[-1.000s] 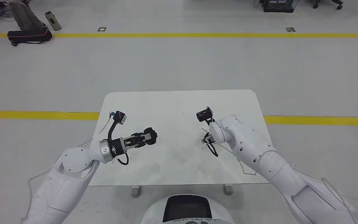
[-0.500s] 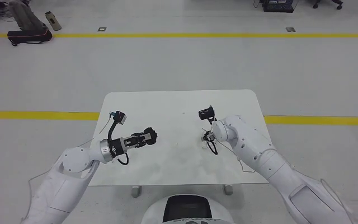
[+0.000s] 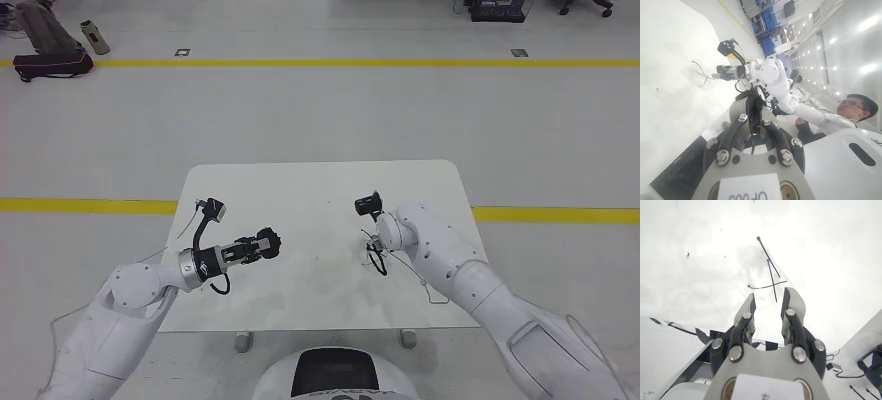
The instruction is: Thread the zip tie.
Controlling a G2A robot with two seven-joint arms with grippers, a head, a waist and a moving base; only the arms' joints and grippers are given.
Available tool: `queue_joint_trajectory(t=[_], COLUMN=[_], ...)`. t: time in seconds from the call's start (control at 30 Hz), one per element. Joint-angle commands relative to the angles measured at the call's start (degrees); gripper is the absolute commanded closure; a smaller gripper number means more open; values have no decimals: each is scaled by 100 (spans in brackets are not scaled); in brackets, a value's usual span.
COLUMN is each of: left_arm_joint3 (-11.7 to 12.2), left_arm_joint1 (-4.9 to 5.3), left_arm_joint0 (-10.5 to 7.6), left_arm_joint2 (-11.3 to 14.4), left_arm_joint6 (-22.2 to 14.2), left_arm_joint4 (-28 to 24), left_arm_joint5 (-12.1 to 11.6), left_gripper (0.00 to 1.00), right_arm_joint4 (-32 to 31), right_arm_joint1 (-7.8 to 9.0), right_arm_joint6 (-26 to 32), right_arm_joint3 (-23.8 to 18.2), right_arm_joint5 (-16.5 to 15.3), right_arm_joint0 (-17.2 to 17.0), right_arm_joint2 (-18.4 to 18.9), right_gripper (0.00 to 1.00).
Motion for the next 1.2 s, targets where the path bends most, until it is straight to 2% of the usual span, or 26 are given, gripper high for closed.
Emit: queue_joint_trajectory(t=[0.0, 0.53, 0.87, 1.17], left_arm_joint3=[0, 0, 0, 0], left_arm_joint1=[0, 0, 0, 0], left_arm_joint0=[0, 0, 0, 0], left_arm_joint2=[0, 0, 0, 0], left_arm_joint6=[0, 0, 0, 0], left_arm_joint4=[0, 0, 0, 0], left_arm_joint5=[0, 0, 0, 0], left_gripper=[100, 100, 100, 100], right_arm_joint4=[-3, -92, -136, -215], right_arm_joint1=[-37, -316, -521, -733], right_arm_joint6=[-36, -480, -708, -771], right_arm_joint3=[108, 879, 1281, 1694], right_arm_joint5=[-4, -158, -248, -277], right_arm_joint0=[24, 148, 250, 347], right_arm_joint2=[-28, -210, -344, -516], right_gripper=[71, 78, 76, 79])
